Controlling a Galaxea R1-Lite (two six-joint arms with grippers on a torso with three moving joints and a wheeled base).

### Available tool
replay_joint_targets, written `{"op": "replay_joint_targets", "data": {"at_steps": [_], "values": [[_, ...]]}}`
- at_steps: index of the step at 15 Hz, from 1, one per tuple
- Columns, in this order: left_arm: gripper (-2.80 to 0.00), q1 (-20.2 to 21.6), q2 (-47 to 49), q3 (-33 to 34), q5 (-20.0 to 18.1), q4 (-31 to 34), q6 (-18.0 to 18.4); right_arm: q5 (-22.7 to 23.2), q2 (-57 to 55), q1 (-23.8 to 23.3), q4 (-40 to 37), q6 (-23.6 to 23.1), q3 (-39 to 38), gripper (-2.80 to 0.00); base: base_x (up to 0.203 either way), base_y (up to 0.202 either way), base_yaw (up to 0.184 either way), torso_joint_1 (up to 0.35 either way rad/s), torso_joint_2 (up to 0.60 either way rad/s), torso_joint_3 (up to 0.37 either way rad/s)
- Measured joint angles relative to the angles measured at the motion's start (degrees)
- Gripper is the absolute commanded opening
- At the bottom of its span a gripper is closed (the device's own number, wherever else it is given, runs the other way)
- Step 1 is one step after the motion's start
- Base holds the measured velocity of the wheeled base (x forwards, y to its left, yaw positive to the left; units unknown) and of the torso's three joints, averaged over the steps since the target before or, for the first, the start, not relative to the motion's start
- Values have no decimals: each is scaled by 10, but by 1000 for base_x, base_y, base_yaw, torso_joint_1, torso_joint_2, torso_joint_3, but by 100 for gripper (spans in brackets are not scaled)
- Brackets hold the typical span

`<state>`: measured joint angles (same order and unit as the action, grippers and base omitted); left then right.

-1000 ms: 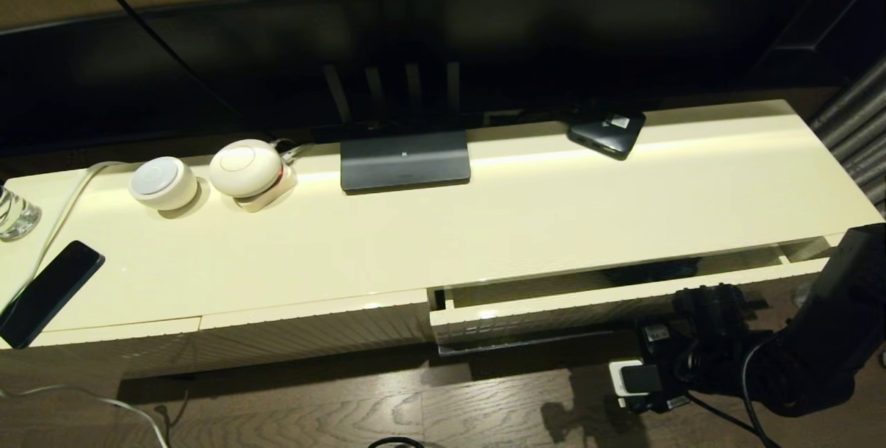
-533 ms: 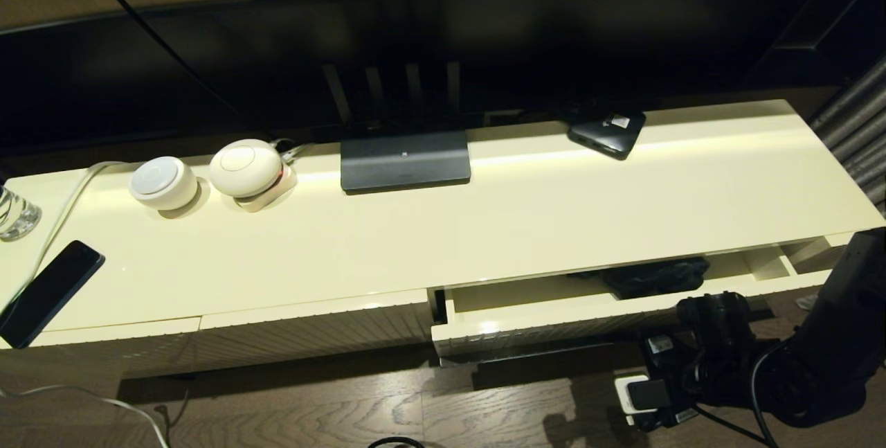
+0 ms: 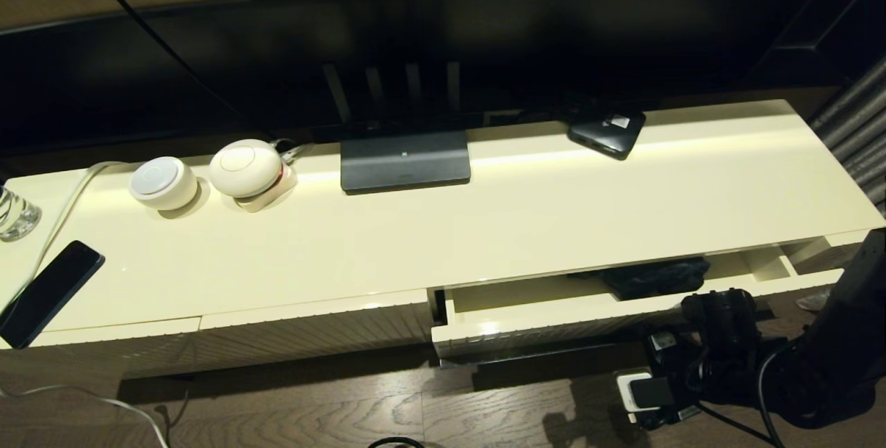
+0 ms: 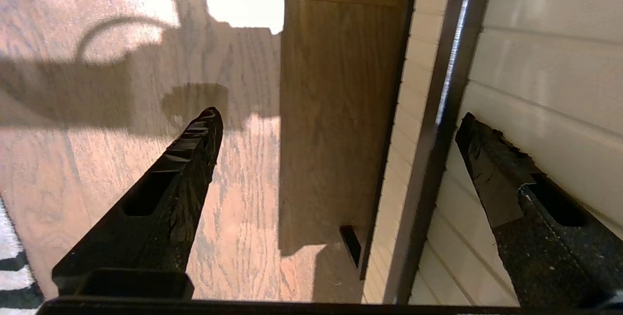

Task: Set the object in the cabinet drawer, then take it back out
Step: Open the drawer

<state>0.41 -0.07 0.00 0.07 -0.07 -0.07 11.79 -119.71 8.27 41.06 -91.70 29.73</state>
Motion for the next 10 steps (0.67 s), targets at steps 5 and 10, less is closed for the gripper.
{"op": "replay_joint_targets", "data": {"at_steps": [5, 10], "values": [[-280, 0, 0, 0, 0, 0, 0, -1, 29, 0, 1, 0, -19, 0, 0, 0, 0, 0, 0, 0], [-280, 0, 0, 0, 0, 0, 0, 0, 97, -1, -12, 4, -79, 0, 0, 0, 0, 0, 0, 0]]}}
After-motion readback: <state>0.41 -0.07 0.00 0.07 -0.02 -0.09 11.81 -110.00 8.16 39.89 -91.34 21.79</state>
